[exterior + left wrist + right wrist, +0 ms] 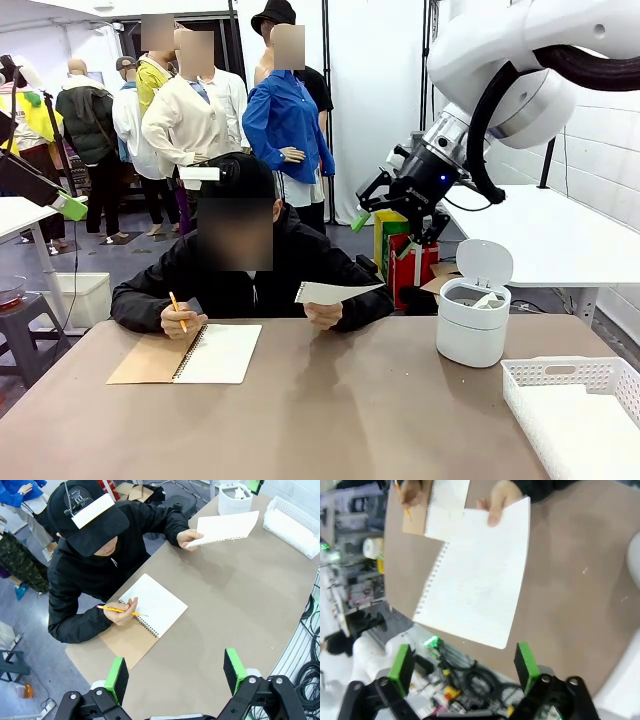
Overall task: Sort the paper based on its condition.
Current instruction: If a person hands you a paper, place it in the Organizing basket , and if it's crumpled, put it in the Trash can.
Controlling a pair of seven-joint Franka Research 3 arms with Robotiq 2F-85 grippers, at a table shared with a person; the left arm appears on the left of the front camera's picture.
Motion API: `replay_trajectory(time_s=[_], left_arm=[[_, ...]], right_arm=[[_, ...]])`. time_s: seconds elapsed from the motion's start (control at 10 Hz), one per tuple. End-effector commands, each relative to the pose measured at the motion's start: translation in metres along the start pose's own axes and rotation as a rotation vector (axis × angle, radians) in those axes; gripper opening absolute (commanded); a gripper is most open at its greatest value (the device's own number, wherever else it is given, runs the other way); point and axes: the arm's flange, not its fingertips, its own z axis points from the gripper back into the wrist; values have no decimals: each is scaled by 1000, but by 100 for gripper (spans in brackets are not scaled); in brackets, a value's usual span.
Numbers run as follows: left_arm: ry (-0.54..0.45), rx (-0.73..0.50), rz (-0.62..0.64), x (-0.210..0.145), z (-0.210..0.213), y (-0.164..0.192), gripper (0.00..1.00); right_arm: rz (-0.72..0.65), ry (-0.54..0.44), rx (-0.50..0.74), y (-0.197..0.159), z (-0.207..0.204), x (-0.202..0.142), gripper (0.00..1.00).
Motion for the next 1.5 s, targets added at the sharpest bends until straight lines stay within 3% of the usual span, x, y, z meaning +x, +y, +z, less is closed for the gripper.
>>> replay_trajectory(time_s=[0.0, 0.5, 1.1, 1.3, 1.4], left_arm=[[-4, 3, 3, -1, 0, 1, 100], [-4, 3, 3, -1, 0, 1, 100], [-4, 3, 3, -1, 0, 1, 100], [-4, 3, 3, -1, 0, 1, 100], [-4, 3, 3, -1, 0, 1, 100]], right_arm=[[-180, 71, 141, -30, -15, 24, 100], [-482, 167, 252, -86, -61, 41, 100], [-552, 220, 391, -97, -113, 40, 100], [-515, 226, 404, -97, -121, 38, 100], [-498, 230, 390, -97, -123, 38, 80]])
